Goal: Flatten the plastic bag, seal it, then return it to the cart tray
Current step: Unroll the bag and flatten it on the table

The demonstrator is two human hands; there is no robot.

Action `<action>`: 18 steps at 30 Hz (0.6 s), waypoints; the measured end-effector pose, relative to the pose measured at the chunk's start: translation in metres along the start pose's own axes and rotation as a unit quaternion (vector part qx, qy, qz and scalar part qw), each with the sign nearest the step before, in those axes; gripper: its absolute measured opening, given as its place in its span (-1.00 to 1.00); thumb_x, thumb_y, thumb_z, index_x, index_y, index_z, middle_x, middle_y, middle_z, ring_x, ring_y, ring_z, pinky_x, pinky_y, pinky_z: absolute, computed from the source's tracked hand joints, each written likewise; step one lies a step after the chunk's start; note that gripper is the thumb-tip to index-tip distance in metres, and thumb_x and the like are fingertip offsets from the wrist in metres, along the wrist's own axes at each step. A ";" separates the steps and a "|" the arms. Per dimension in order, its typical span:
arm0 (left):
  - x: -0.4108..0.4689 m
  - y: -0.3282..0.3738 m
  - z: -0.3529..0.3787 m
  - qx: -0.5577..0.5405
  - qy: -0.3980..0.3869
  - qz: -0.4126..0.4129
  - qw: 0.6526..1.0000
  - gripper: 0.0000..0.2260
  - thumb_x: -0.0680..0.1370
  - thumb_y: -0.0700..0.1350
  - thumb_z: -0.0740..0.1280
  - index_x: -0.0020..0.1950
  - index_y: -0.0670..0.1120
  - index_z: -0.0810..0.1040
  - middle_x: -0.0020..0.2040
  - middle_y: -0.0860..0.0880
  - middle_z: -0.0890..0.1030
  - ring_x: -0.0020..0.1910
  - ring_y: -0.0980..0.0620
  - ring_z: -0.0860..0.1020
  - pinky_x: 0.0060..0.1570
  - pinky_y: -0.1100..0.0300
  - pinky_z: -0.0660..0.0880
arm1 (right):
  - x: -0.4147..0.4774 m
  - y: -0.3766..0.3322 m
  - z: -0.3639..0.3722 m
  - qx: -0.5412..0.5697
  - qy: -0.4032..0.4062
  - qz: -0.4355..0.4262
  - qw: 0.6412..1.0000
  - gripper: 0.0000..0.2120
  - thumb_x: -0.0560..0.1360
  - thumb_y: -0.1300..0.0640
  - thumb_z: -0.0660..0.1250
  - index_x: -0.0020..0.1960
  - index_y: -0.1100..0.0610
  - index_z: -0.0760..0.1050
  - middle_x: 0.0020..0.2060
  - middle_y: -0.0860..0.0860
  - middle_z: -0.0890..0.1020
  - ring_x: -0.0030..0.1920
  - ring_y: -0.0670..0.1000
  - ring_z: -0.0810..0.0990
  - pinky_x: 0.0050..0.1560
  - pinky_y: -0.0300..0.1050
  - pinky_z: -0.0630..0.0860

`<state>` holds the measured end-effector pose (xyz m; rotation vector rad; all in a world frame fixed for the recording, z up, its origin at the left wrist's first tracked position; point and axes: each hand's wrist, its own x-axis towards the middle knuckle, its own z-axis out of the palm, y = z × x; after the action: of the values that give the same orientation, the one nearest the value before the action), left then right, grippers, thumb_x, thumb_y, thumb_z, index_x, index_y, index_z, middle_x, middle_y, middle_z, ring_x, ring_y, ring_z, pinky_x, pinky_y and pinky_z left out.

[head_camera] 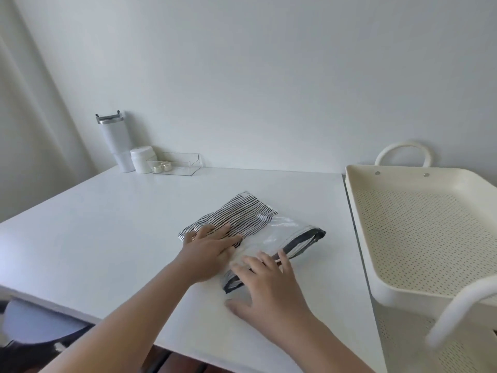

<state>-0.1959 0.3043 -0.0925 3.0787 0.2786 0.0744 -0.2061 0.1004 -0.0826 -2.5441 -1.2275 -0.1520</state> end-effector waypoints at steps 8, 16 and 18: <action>-0.013 -0.016 0.013 0.011 0.008 -0.125 0.992 -0.42 0.48 0.35 -0.23 0.51 0.31 -0.06 0.54 0.30 -0.05 0.52 -0.08 -0.22 0.36 -0.24 -0.24 | -0.013 0.048 0.000 0.010 -0.081 0.067 0.994 -0.16 0.30 -0.59 -0.24 0.48 -0.24 0.07 0.55 -0.16 0.06 0.55 0.00 -0.10 0.46 0.24 -0.31; -0.014 -0.010 0.020 -0.016 0.044 -0.153 0.987 -0.39 0.46 0.36 -0.18 0.51 0.28 0.01 0.55 0.28 -0.02 0.52 -0.07 -0.22 0.39 -0.22 -0.26 | 0.016 0.032 -0.012 0.042 0.013 0.076 0.996 -0.43 0.53 -0.27 -0.07 0.43 -0.04 0.30 0.55 -0.01 0.15 0.54 -0.01 -0.02 0.51 0.15 -0.17; -0.014 -0.011 0.021 -0.018 0.050 -0.155 0.986 -0.39 0.45 0.36 -0.18 0.51 0.28 0.01 0.55 0.28 -0.02 0.52 -0.06 -0.21 0.40 -0.21 -0.26 | 0.031 0.019 -0.003 0.047 -0.015 0.053 0.997 -0.40 0.54 -0.21 -0.03 0.52 0.00 0.12 0.56 0.01 0.07 0.54 -0.01 -0.09 0.51 0.14 -0.21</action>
<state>-0.2102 0.3113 -0.1144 2.9585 0.7475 0.2175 -0.1714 0.1113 -0.0770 -2.5316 -1.0808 -0.0308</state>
